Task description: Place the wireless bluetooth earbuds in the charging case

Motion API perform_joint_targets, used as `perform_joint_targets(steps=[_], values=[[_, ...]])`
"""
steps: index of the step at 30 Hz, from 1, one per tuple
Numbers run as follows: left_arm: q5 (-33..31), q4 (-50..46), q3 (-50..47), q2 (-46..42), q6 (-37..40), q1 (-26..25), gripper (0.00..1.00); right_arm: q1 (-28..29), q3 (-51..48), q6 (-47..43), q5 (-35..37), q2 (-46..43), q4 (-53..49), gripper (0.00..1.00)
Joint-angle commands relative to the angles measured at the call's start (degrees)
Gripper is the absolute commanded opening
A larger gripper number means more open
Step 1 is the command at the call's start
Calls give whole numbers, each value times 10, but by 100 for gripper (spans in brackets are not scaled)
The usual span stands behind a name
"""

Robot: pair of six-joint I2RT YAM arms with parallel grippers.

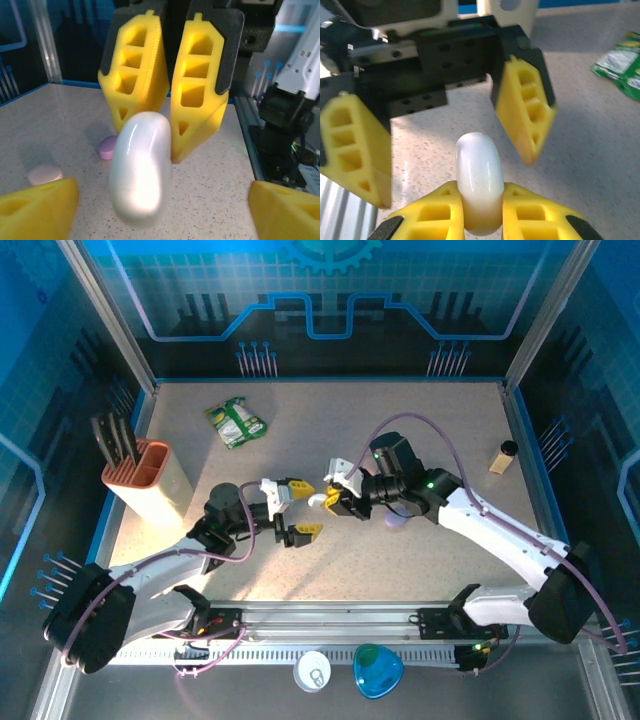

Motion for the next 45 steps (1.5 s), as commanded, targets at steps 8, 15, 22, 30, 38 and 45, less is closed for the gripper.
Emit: perform_joint_targets(steps=[8,15,22,30,38,45], values=[[-176,-169,17,-14,128,-1,99,-101,-116,342,81,29,212,10],[-195,-231,43,8,163,-3,99,-90,-65,474,64,177,215,10],[-208,-265,49,3,176,-7,99,-71,-11,485,57,293,223,12],[-238,-284,54,-3,164,-7,99,-84,-6,480,63,317,227,36],[-340,-249,41,-23,89,30,99,-134,-55,453,120,204,217,56],[-488,-215,8,-53,43,81,99,-183,-148,372,260,12,234,80]])
